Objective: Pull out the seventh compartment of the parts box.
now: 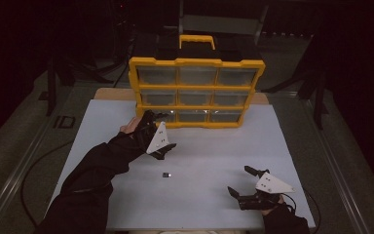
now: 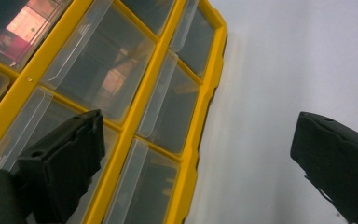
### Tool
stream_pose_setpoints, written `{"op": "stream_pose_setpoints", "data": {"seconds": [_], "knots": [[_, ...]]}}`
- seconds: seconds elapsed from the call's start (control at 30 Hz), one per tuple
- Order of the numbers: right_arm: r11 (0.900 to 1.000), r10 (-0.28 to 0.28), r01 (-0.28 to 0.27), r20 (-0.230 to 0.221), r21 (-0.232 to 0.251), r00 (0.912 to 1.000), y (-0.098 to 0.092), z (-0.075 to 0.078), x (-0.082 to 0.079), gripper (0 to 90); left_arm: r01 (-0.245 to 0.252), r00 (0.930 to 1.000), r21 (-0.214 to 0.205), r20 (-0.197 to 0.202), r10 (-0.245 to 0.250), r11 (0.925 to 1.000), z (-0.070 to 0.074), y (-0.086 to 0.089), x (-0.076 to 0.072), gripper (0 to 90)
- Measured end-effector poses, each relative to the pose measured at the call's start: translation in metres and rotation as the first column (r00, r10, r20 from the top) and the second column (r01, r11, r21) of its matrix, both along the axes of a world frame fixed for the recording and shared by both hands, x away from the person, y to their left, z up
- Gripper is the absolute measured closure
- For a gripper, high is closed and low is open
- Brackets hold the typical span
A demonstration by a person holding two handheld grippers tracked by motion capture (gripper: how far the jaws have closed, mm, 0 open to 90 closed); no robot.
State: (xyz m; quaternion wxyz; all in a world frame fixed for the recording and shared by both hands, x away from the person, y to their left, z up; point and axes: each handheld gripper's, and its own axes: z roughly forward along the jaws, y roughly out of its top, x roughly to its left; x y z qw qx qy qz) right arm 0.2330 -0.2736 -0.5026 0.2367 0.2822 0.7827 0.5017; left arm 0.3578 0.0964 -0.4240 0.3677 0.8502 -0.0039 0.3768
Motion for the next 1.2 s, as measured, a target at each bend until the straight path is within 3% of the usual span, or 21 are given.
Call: {"op": "stream_pose_setpoints", "data": {"seconds": [0.27, 0.53, 0.9, 1.0, 1.2], "knots": [[1.0, 0.0, 0.0, -0.001, -0.001, 1.0, 0.0, 0.0, 0.0, 8.1, 0.003, 0.9983, 0.021, 0.059, -0.004, 0.9998, -0.005, -0.003, 0.01, 11.3], [1.0, 0.004, -0.004, -0.003, 0.003, 1.0, 0.0, 0.0, 0.0, 8.1, -0.031, 0.9937, 0.044, 0.109, 0.026, 0.9986, -0.014, -0.004, 0.019, 16.8], [1.0, 0.005, -0.005, -0.004, 0.003, 1.0, 0.0, 0.0, 0.0, 8.1, -0.068, 0.9831, 0.116, 0.177, 0.046, 0.9909, -0.031, -0.007, 0.029, 27.4], [1.0, 0.005, -0.005, -0.003, 0.002, 1.0, 0.0, 0.0, 0.0, 8.1, -0.081, 0.9798, 0.119, 0.192, 0.057, 0.9896, -0.035, -0.009, 0.032, 30.8], [1.0, 0.008, -0.008, -0.004, 0.003, 1.0, 0.0, 0.0, 0.0, 8.1, -0.123, 0.9723, 0.146, 0.216, 0.09, 0.9816, -0.042, -0.011, 0.039, 35.4]]}}
